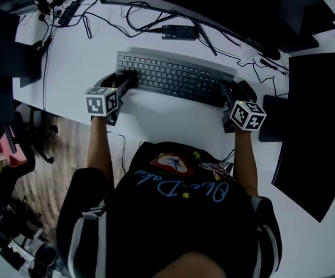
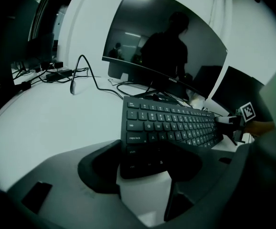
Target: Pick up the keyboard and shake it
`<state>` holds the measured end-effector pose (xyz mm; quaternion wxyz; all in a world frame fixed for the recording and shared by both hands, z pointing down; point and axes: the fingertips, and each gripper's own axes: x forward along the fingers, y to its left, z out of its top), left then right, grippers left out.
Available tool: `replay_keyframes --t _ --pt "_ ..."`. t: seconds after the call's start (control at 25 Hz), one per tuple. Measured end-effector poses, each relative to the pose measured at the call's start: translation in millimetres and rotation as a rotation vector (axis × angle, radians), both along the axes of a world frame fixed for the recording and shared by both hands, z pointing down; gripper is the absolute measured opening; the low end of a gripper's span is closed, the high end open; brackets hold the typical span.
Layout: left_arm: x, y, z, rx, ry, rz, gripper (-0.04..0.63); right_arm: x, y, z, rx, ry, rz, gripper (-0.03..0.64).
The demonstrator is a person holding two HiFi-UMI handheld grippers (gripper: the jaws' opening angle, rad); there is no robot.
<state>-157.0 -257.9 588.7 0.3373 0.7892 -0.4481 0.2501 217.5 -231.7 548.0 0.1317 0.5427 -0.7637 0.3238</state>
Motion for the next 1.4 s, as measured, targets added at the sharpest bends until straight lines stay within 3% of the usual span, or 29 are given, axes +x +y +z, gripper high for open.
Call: replay_keyframes --t 0.28,0.88,1.4 --pt "-4 0 -21 0.091 0.001 0.001 0.252 -3 9 -26 0.114 0.034 0.016 0.169" --pt "-6 -4 -103 0.322 0.032 0.015 0.252 -11 29 -128 0.467 0.148 0.026 0.169" --pt "-27 -1 -177 0.558 0.024 -0.011 0.250 -31 42 -198 0.681 0.204 0.035 0.169"
